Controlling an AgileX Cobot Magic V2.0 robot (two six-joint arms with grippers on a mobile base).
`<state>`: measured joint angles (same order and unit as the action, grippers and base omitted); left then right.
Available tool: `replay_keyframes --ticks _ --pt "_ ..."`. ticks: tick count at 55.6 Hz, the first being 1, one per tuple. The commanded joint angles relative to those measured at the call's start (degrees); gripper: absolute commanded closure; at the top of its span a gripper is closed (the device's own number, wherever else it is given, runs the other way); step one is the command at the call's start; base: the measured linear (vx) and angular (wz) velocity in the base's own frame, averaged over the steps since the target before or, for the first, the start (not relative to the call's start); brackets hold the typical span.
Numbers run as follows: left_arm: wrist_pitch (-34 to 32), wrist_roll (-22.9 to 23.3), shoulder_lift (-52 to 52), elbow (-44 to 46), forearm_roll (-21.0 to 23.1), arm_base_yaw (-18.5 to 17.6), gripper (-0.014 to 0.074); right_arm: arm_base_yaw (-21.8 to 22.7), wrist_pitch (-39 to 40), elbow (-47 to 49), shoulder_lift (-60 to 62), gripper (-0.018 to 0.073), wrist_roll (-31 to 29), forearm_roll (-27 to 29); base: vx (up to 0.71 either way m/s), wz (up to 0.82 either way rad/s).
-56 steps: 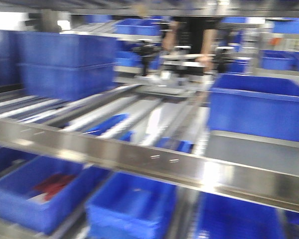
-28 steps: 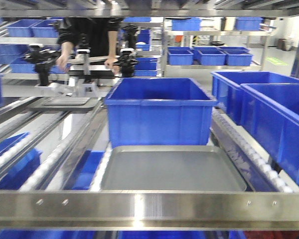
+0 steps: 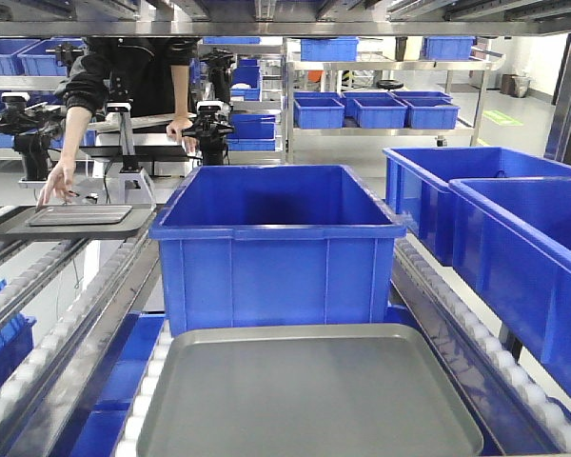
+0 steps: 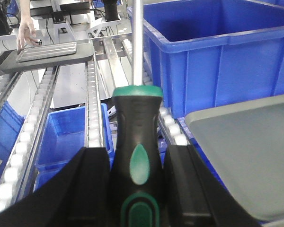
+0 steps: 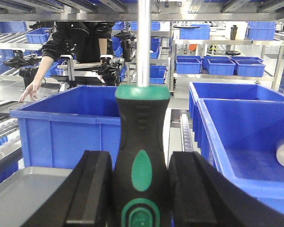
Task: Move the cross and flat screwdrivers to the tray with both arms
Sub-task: 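Lower both held screwdrivers toward the grey tray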
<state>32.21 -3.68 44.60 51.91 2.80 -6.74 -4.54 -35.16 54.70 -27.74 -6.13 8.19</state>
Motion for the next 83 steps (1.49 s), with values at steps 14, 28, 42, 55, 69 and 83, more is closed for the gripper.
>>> replay_keyframes --ticks 14,28,42,55,69,83 --pt "-5.4 0.5 -0.2 1.7 0.5 -0.2 0.0596 0.0 5.7 1.8 -0.5 0.0559 -0.3 0.2 0.06 -0.02" --pt "-5.4 0.5 -0.2 1.7 0.5 -0.2 0.0596 0.0 5.7 1.8 -0.5 0.0559 -0.3 0.2 0.01 -0.01" --pt "-7.3 0.5 -0.2 1.7 0.5 -0.2 0.0596 0.0 5.7 1.8 -0.5 0.0559 -0.3 0.2 0.00 0.00" --pt "-5.1 0.5 -0.2 1.7 0.7 -0.2 0.0596 0.0 6.4 1.8 -0.7 0.0559 0.0 2.4 0.00 0.00" --pt "-5.8 -1.6 2.2 1.8 12.9 -0.2 0.0596 0.0 -0.9 1.8 -10.4 0.0559 -1.4 10.8 0.00 0.00" --pt "-6.7 -30.2 14.4 1.8 48.0 -7.0 0.0595 0.0 -3.2 1.9 -29.7 0.0567 -13.2 24.9 0.00 0.00"
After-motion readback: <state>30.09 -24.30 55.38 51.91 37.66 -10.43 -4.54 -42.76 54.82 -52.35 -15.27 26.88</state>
